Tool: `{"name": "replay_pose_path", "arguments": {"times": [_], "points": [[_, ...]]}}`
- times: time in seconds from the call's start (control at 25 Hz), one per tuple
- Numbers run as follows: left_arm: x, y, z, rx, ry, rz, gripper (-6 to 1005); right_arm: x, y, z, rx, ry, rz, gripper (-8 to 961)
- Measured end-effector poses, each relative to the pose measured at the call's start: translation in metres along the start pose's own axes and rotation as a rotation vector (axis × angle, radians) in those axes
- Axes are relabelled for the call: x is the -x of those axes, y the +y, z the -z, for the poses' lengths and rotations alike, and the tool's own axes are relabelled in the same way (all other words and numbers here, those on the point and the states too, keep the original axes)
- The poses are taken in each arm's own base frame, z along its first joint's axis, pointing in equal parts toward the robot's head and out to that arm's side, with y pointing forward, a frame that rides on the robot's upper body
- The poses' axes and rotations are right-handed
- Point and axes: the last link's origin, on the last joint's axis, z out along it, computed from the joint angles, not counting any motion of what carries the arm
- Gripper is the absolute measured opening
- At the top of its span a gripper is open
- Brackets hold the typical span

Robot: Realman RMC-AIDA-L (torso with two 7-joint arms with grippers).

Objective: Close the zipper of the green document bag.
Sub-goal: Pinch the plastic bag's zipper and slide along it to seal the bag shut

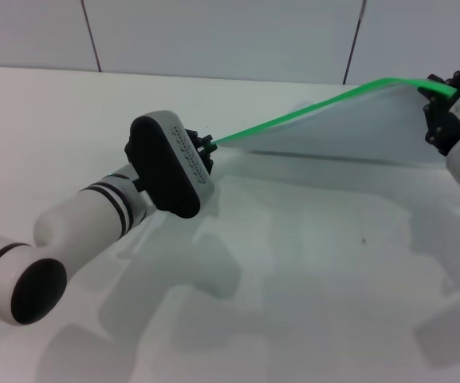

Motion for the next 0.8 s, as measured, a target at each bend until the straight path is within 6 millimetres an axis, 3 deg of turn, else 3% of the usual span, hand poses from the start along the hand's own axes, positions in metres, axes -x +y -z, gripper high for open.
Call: {"name": "replay_pose_path", "arguments": {"times": [0.4,0.72,0.8], "points": [[-0.004,-0.004,-0.001,-0.015,0.014,0.010,206,-0.001,-0.003,0.001,-0.025,-0.012,-0.008,60],[-0.014,-0.020,-0.002,-0.115,0.068,0.106,239,-0.004,-0.025,0.014,-0.144,-0.059,-0.105,103],[-0.014,-0.025,-0.002,-0.146,0.075,0.152,247,-0.006,-0.031,0.022,-0.199,-0.095,-0.148,177]]}}
